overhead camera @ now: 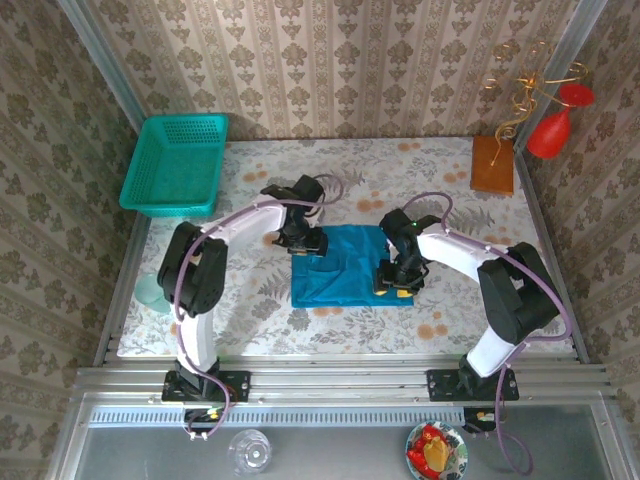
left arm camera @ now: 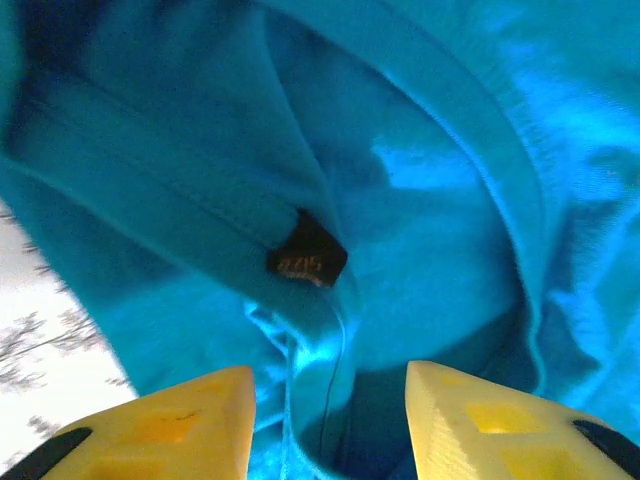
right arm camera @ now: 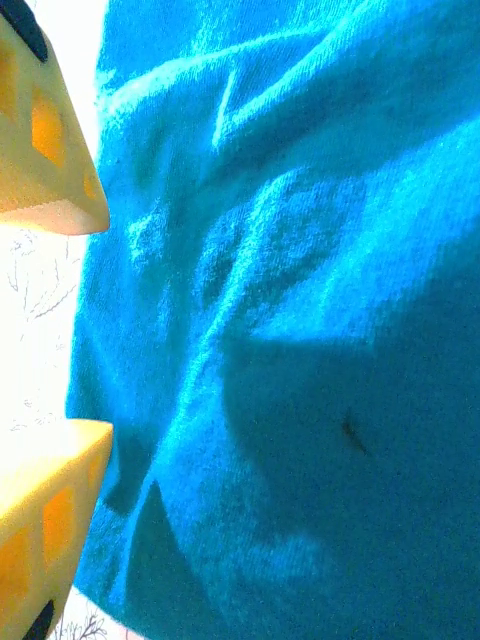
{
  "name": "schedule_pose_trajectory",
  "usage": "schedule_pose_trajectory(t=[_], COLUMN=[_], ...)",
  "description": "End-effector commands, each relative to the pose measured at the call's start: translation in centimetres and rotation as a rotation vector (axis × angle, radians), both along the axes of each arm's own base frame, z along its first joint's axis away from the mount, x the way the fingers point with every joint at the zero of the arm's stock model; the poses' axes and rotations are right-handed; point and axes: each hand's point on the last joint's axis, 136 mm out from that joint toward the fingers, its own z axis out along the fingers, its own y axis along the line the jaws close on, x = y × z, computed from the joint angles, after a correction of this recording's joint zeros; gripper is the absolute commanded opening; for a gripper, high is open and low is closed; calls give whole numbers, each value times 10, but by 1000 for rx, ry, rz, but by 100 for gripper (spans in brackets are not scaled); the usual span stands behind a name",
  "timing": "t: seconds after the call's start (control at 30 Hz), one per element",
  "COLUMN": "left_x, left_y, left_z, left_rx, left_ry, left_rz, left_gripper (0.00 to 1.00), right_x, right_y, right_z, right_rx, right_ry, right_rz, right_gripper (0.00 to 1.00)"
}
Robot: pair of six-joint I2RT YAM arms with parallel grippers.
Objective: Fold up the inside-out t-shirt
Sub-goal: Smooth out the T-shirt at the center of the table.
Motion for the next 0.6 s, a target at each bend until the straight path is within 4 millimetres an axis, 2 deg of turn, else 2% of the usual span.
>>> schedule_pose_trajectory(t=[0.0,0.07,0.13,0.23,0.3,0.4,0.5,0.57], left_x=[-4,-5,-5,-6,-5,-5,-8,-10], left_y=[7,15,25,41,49,62,72,79], left_z=[-21,-29,-33,-30,-24,-18,-18,-20], left_rx=[66,120,165,228,237,240,249,261], left_ry=[40,41,34,15,-5,-12,0,11], left_rz=[20,21,21,21,32,58,72,73], left_gripper=[45,42,34,22,17,18,27,27], right_x=[-5,-8,-9,-14,-16,-19,-21,-21], right_y=[-8,-12,-16,-26,-35,-39,-40,-39], right_z=[-3,-10,-16,-24,-27,-30,-31,-30], right_rx=[-48,-71,-80,-112,-137,-139,-137,-132], right_ry=[30,45,52,76,82,90,94,93], right_rz=[-3,0,-3,-15,-24,-33,-35,-38], right_gripper=[54,54,54,54,54,54,54,54])
